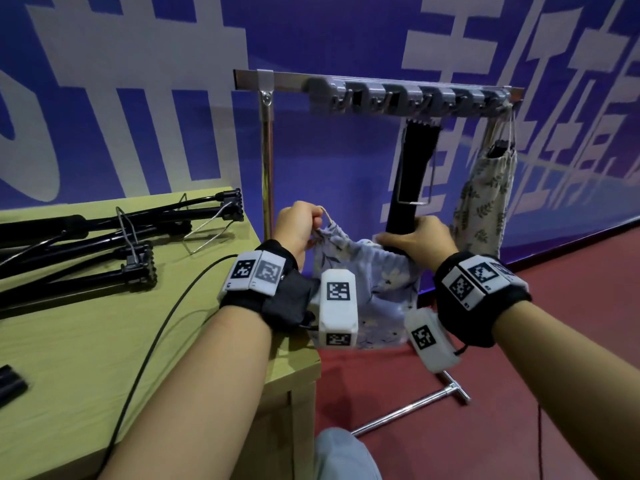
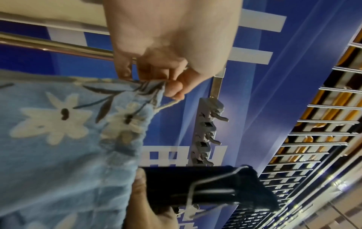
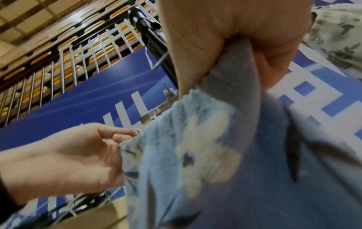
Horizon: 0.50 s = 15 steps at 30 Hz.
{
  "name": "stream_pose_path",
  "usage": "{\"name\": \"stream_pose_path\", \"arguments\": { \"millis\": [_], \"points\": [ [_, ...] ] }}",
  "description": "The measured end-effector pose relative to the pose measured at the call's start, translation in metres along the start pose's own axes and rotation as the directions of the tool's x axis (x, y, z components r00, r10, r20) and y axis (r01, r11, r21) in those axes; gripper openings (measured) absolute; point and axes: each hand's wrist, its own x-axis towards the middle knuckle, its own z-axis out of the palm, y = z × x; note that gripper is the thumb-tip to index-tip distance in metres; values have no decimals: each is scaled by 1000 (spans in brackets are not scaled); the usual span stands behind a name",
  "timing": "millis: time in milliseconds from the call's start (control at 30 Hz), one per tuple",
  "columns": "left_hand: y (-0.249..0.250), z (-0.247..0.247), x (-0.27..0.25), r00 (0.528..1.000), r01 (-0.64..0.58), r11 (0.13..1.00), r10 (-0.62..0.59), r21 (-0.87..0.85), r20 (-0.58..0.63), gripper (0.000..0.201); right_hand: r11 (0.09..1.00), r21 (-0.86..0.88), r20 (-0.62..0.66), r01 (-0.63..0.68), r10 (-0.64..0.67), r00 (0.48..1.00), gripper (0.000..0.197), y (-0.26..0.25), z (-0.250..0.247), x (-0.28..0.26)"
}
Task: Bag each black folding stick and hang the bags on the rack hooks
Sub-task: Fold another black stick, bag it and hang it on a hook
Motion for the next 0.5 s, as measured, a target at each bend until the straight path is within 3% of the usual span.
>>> {"name": "stream_pose_path", "arguments": {
  "millis": [67,167,233,333,500],
  "points": [
    [-3,0,-1,995,65,998,-66,21,68,23,992,-104,148,65,-49,988,37,0,-1,-2],
    [-3,-2,-5,984,121,993,-119,-7,133,28,947,-255,354,195,-96,930,13,-3,-6,-12],
    [-2,-4,-7,986,115,992,-110,-41,123,28,927,-302,423,224,-80,903,22,0,-6,-16],
    [-3,-6,-9,988,130,989,-123,-66,98,27,946,-290,434,147,-7,901,35,8,-4,-13],
    [-1,-10,-10,991,101,976,-82,-190,107,24,994,-25,348,-105,107,931,23,7,0,-12]
  ]
}}
